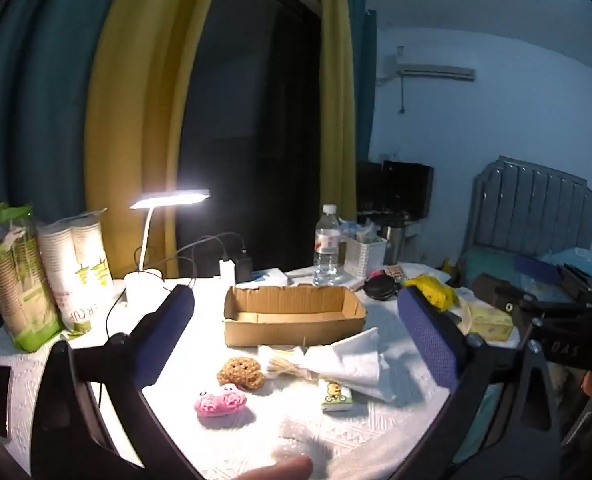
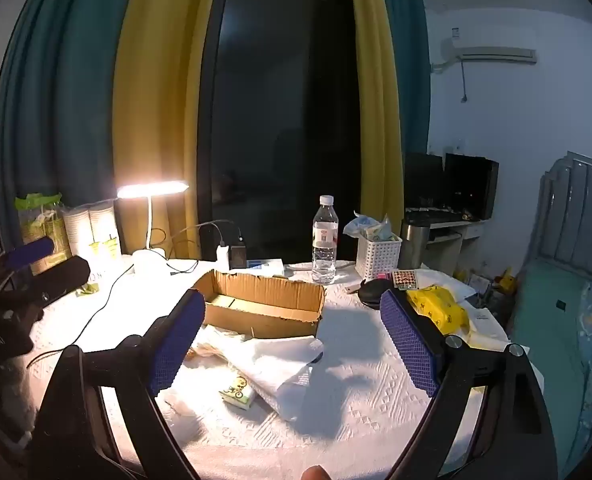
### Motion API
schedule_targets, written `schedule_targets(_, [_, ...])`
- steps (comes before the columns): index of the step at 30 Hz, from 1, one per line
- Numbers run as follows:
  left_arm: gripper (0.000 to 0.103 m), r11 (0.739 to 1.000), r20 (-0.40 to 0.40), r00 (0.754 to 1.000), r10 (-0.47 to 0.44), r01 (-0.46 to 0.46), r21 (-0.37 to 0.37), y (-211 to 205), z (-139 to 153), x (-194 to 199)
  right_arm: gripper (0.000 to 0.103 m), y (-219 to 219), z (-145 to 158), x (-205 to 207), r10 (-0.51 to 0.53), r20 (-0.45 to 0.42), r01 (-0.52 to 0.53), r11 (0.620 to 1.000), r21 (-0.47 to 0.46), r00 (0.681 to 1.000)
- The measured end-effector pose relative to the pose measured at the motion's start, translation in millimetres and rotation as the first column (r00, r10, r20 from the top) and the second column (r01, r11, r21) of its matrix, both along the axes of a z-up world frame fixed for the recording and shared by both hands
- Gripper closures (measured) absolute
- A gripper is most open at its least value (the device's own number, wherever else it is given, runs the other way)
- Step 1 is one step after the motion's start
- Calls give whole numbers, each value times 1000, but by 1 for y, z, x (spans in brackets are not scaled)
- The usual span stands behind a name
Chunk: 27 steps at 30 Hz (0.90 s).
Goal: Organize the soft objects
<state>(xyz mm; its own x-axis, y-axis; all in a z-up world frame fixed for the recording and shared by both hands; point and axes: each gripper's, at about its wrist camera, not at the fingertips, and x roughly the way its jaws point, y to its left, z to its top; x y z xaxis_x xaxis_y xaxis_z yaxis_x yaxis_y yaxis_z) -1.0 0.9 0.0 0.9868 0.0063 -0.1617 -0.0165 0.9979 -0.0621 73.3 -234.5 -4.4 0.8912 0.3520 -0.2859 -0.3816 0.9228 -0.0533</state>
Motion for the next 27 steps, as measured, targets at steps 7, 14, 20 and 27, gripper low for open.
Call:
schedule_targets(7, [1, 1000, -51, 999, 11, -12, -18, -12, -6, -5, 11, -4, 1, -1, -4, 30, 3, 999, 36, 1000])
schedule_targets(14, [1, 1000, -63, 998, 10, -12, -28, -10, -4, -4, 11, -5, 1, -1, -8, -18, 9, 999, 47, 1000])
schedule_targets(20, [1, 999, -63, 998, 7, -9, -33, -6, -2, -3, 11, -4, 0, 0, -5, -23, 6, 999, 45, 1000])
schedule_targets(27, [1, 1000, -69, 998, 3, -5, -31, -5, -3, -2, 11, -5, -2, 1, -3, -29, 4, 999, 47, 1000])
